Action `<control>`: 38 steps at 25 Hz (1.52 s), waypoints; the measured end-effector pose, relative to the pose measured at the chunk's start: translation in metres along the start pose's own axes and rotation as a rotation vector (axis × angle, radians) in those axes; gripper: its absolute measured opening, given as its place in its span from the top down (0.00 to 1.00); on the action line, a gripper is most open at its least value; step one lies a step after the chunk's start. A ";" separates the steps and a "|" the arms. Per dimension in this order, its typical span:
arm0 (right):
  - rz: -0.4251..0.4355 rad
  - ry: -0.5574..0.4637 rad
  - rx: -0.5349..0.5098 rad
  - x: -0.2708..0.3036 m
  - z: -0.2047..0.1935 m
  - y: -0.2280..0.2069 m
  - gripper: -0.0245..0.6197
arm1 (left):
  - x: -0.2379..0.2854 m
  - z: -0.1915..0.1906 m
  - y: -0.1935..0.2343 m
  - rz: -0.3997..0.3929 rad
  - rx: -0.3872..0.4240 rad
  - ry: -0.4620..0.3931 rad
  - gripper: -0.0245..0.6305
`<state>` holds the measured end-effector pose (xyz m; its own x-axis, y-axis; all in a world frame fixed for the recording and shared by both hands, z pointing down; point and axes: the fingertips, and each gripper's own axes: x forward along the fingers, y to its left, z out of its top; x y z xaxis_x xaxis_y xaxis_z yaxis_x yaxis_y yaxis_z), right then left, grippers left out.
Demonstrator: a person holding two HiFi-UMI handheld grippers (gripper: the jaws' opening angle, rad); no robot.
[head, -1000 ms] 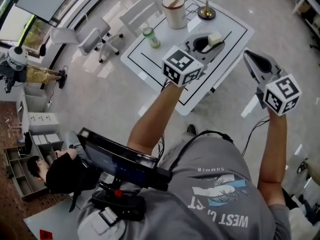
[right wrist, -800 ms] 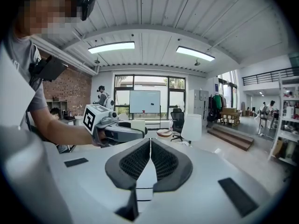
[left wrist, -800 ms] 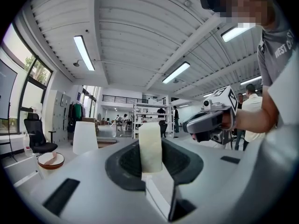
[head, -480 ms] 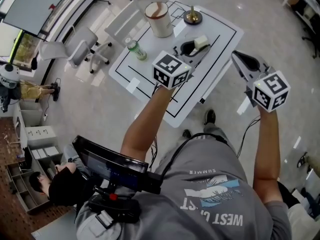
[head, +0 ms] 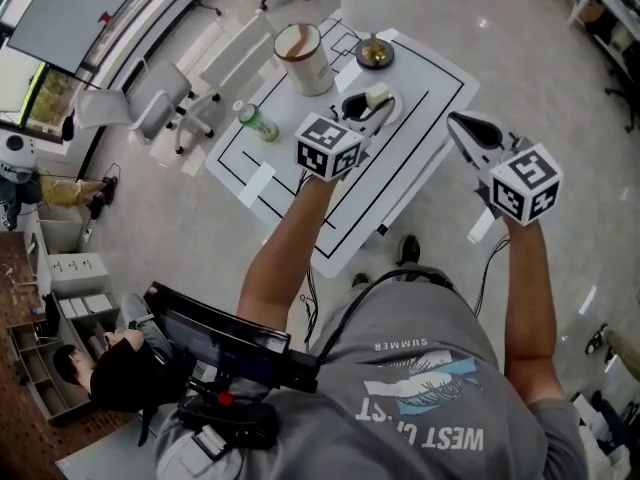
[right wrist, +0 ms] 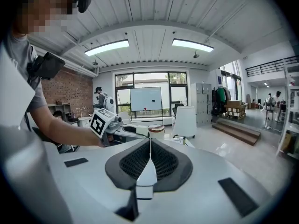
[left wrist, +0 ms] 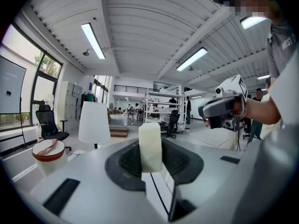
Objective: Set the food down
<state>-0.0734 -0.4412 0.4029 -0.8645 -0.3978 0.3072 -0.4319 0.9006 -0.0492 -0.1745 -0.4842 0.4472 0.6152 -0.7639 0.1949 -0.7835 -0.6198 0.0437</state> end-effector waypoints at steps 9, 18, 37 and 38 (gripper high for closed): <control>0.033 0.038 0.017 0.013 -0.017 -0.029 0.95 | 0.034 -0.041 0.040 0.059 -0.035 0.093 0.81; 0.025 0.062 0.044 0.009 -0.033 -0.054 0.95 | 0.066 -0.084 0.077 0.108 -0.049 0.207 0.81; -0.020 0.137 0.115 -0.010 -0.082 -0.090 0.95 | 0.115 -0.180 0.136 0.146 -0.044 0.476 0.81; -0.023 0.140 0.119 -0.011 -0.085 -0.092 0.95 | 0.117 -0.184 0.138 0.146 -0.034 0.491 0.81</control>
<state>-0.0027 -0.5048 0.4846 -0.8134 -0.3819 0.4387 -0.4855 0.8611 -0.1506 -0.2267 -0.6255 0.6560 0.3917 -0.6626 0.6384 -0.8659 -0.5001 0.0121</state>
